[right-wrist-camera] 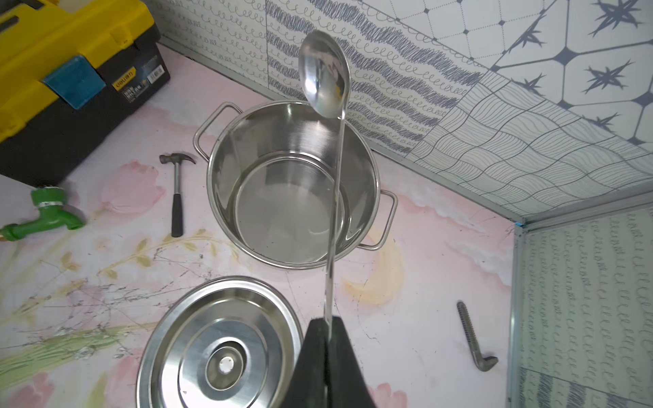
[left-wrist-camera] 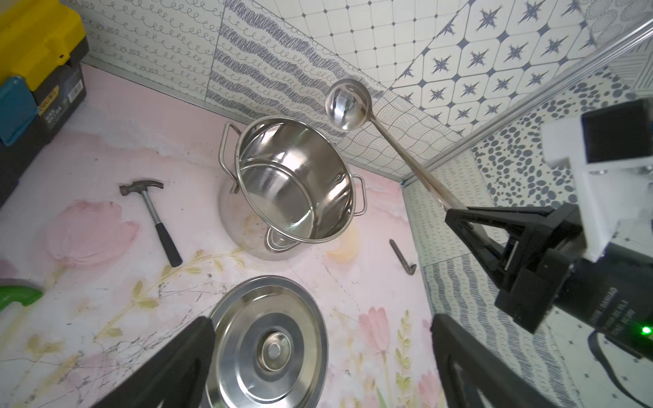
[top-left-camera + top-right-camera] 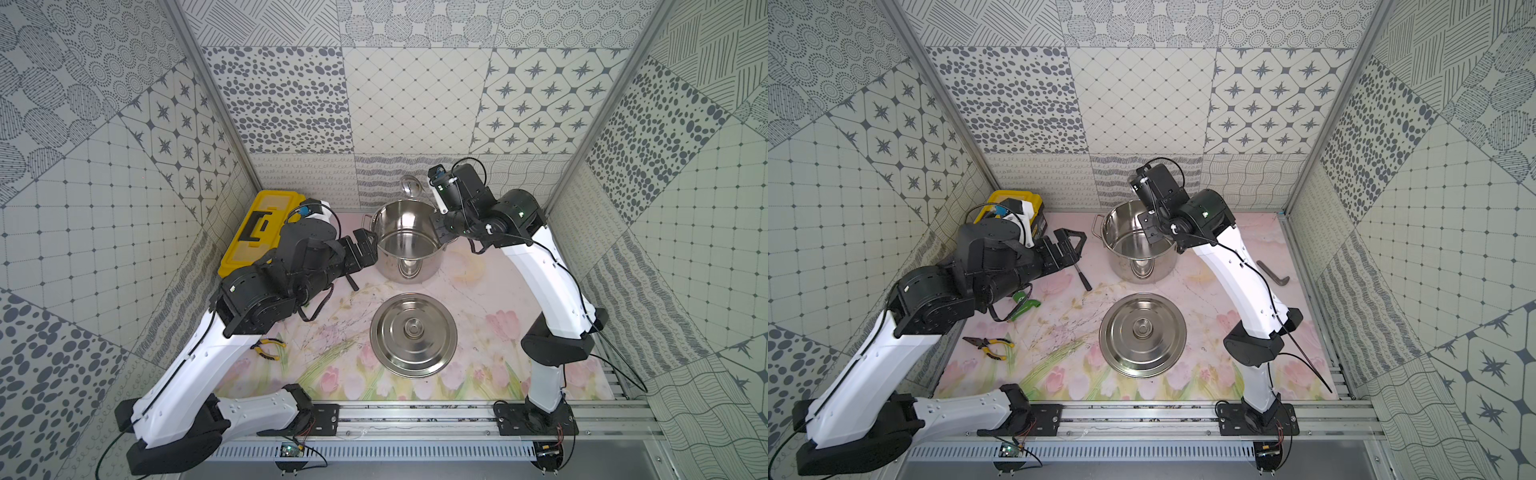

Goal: Stir the soup with a spoon
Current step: Stir the soup in the pan with a stick.

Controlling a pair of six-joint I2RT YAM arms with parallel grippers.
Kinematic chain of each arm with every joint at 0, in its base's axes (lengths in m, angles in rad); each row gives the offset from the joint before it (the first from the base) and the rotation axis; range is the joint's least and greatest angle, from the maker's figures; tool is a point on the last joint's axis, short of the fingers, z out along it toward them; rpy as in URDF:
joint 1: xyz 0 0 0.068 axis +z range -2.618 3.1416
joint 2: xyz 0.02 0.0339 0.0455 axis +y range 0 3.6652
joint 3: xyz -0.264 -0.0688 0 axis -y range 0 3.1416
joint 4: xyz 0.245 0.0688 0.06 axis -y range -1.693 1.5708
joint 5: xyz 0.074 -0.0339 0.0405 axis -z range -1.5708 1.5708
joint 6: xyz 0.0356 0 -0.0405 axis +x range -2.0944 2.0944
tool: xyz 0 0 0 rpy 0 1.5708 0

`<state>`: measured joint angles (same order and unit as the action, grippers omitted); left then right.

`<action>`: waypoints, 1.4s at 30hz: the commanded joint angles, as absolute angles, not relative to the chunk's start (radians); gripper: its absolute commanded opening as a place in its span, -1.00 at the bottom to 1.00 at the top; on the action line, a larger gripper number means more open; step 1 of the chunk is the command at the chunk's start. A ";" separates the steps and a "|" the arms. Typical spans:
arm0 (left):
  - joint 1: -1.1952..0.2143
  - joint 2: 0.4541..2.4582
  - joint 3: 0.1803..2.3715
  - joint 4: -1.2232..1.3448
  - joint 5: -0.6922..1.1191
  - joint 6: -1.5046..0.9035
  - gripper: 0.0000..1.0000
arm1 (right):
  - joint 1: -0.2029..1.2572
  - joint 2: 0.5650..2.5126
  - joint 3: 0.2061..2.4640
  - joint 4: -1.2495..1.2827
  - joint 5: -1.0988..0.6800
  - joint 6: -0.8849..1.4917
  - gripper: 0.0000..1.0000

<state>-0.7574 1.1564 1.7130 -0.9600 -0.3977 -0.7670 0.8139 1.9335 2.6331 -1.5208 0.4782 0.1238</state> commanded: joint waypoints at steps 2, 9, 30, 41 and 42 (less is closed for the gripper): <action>-0.754 1.178 1.724 -1.038 -0.475 -0.588 0.99 | 0.836 1.972 2.616 -1.521 0.585 0.072 -1.00; -0.749 1.203 1.698 -0.957 -0.455 -0.587 0.99 | 0.843 2.045 2.595 -1.521 0.564 0.080 -1.00; -0.681 1.208 1.597 -0.887 -0.327 -0.683 0.99 | 0.877 2.117 2.414 -1.426 0.446 0.107 -1.00; -0.677 1.212 1.583 -0.886 -0.308 -0.703 0.99 | 0.835 2.223 2.530 -1.427 0.431 0.099 -1.00; -0.676 1.212 1.583 -0.887 -0.309 -0.704 0.99 | 0.829 2.229 2.543 -1.425 0.432 0.098 -1.00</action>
